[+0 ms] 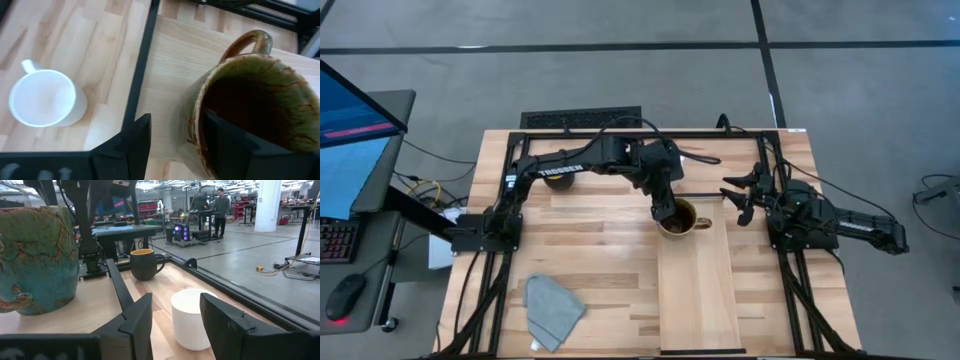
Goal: Stack small to large cups/mugs on shelf
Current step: Put the black mug on the shelf
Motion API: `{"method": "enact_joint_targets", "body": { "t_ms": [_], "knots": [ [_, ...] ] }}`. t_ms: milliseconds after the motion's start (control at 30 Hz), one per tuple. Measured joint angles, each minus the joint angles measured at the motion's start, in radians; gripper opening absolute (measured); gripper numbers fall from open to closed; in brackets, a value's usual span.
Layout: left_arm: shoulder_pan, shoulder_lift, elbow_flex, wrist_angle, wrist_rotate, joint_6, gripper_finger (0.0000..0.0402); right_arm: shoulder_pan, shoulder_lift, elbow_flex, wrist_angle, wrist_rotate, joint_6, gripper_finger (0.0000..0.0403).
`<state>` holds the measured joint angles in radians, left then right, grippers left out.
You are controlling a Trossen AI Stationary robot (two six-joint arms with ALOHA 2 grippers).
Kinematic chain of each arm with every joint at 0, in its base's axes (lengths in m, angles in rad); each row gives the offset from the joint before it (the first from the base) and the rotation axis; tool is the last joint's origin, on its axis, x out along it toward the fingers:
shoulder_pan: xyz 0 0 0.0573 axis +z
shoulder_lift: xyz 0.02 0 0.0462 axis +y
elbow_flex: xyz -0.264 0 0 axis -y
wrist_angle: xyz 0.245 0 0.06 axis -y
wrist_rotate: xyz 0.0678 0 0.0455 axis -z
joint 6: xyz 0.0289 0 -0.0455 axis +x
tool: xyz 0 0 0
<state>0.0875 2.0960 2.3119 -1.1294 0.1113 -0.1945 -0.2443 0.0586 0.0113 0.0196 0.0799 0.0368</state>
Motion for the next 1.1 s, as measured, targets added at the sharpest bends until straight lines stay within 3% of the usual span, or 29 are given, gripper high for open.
{"method": "enact_joint_targets", "body": {
  "t_ms": [100,833,1100],
  "knots": [
    [0.007,0.000,0.000,0.000,0.039,-0.001,0.0169,0.000,0.000,0.000,0.000,0.000,0.000,0.0189],
    [0.009,-0.049,0.043,0.004,0.060,0.036,0.0169,0.000,0.000,0.000,0.000,0.000,-0.001,0.0189],
    [0.004,-0.149,0.043,0.005,-0.069,0.132,0.0169,0.000,0.000,0.000,0.000,0.000,0.001,0.0189]
  ]
}}
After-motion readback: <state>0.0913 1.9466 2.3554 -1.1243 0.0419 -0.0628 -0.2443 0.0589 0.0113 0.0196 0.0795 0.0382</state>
